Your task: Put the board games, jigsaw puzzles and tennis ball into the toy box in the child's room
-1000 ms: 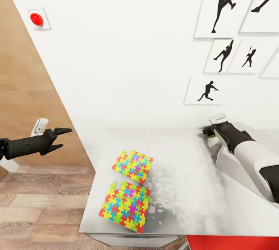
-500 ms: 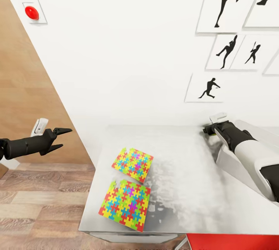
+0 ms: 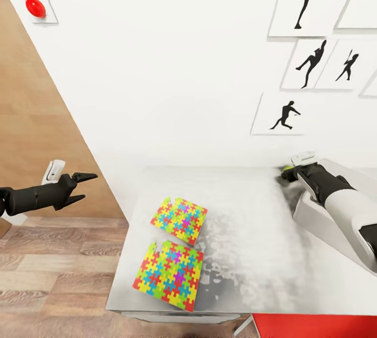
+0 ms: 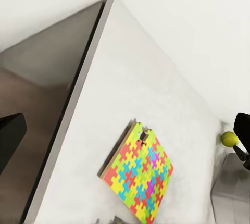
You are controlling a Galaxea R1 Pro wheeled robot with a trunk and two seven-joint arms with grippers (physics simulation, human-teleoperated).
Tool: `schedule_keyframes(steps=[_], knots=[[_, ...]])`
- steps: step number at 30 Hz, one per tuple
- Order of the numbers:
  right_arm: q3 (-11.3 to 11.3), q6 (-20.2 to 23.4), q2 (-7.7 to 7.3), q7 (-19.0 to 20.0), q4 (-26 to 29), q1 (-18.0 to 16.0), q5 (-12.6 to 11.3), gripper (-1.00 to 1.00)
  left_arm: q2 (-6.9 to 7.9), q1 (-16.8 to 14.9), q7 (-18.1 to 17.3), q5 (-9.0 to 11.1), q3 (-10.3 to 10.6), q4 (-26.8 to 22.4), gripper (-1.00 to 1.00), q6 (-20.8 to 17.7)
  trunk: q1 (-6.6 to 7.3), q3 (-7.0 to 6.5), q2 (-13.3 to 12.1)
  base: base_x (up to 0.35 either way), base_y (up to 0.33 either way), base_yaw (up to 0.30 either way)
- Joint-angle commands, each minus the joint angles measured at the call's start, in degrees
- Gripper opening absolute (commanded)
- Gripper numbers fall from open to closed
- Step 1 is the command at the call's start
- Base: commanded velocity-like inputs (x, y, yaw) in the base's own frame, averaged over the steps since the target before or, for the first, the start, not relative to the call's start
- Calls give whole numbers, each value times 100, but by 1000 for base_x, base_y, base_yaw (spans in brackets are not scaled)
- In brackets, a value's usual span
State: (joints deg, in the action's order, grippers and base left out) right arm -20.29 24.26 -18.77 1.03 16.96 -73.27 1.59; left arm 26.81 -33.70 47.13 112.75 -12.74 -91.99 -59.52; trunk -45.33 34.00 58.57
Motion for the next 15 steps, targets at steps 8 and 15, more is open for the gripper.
schedule_keyframes(steps=[8,15], knots=[[-40,42,25,11,250,-3,28,100,0,-5,60,55,0,-3,100,-16,0,79,4,0,0,0],[-52,44,42,11,295,-10,46,100,0,-5,56,61,0,-12,100,-16,0,143,4,0,0,0]])
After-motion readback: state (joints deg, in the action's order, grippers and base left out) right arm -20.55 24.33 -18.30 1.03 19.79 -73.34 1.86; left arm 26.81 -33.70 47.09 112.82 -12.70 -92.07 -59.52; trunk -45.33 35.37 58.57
